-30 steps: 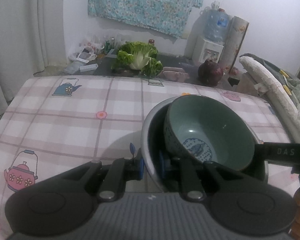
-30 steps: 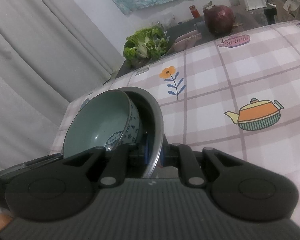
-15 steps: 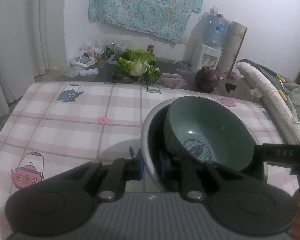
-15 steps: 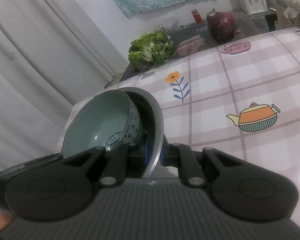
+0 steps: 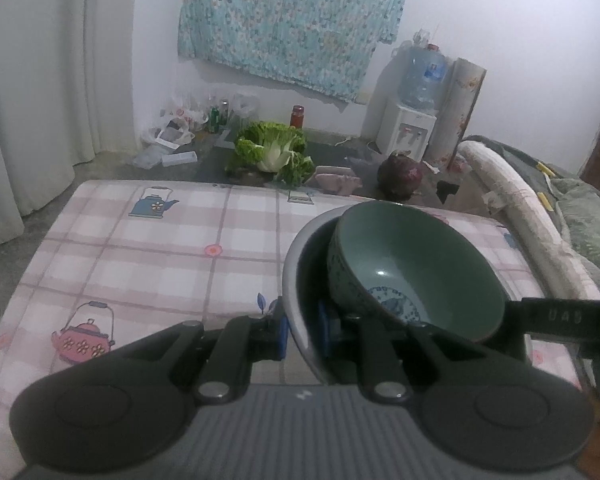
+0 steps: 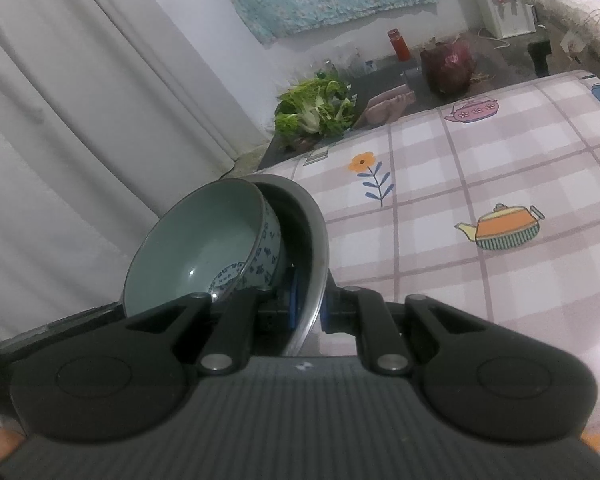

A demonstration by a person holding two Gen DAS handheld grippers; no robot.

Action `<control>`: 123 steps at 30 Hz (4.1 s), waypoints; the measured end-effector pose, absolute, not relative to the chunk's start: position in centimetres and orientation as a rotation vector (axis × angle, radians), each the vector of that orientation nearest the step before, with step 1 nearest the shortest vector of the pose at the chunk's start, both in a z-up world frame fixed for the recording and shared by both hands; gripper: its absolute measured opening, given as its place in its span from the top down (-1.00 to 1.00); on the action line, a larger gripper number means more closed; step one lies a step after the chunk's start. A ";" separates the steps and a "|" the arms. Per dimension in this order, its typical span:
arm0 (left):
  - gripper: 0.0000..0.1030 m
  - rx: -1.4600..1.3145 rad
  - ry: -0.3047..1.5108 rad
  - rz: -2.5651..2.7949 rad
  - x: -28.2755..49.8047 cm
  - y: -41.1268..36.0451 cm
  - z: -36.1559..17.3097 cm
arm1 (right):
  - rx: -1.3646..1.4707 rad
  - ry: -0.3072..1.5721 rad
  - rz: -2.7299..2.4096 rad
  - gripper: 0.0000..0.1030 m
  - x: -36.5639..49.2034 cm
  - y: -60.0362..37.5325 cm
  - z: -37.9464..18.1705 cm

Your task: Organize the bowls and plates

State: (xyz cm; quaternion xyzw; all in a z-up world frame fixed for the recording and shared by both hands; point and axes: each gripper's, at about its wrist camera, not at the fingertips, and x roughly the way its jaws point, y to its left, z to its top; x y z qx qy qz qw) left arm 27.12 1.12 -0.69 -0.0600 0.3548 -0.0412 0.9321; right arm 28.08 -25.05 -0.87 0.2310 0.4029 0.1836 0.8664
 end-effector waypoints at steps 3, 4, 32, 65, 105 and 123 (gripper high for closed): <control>0.69 -0.122 0.718 -0.083 25.5 1.3 0.0 | 0.488 0.848 0.388 0.81 26.5 -25.0 -0.2; 0.69 -0.123 0.717 -0.084 24.9 1.3 0.1 | 0.485 0.848 0.389 0.81 25.9 -24.9 0.1; 0.64 -0.058 0.856 -0.061 15.6 0.6 -5.8 | 0.377 0.982 0.341 0.77 14.8 -23.6 -5.1; -1.00 0.052 0.740 -0.045 5.3 1.4 -0.8 | 0.165 0.761 0.201 -0.98 1.5 -24.9 2.6; -1.00 0.071 0.890 0.050 4.8 0.1 -2.3 | 0.069 0.915 0.059 -0.98 -0.2 -21.7 0.7; -1.00 0.064 0.904 0.057 5.0 0.2 -2.5 | 0.066 0.916 0.050 -0.98 -0.3 -21.9 0.7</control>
